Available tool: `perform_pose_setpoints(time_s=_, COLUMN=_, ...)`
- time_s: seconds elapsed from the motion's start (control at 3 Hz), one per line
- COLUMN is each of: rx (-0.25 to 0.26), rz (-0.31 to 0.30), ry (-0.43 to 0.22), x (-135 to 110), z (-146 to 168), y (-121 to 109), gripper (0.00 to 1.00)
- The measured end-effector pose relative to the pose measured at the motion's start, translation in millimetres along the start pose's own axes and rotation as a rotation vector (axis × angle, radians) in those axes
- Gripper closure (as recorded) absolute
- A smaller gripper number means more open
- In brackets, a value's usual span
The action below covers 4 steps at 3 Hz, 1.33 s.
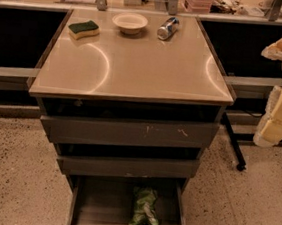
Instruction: Pick green rice chip bag from bottom drawer and place on counter
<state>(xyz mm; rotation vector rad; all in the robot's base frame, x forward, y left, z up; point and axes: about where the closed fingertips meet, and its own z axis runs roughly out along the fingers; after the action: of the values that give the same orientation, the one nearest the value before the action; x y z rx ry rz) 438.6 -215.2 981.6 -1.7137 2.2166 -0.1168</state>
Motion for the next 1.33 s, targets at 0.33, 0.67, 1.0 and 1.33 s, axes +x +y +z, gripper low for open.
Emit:
perform_pose_setpoints(time_s=0.33, rx=0.000, rz=0.000, ry=0.000, x=0.0, z=0.1, y=0.0, gripper=0.00)
perform_pose_setpoints(time_s=0.67, rx=0.003, rz=-0.012, ry=-0.011, x=1.1, z=9.1, y=1.7, gripper=0.19)
perform_pose_setpoints(time_s=1.0, rx=-0.008, rz=-0.036, ry=-0.045, x=6.0, z=43.4, y=9.3, gripper=0.41)
perform_pose_setpoints(time_s=1.33, rx=-0.036, rz=-0.047, ry=-0.089, x=9.6, z=116.2, y=17.0, gripper=0.66)
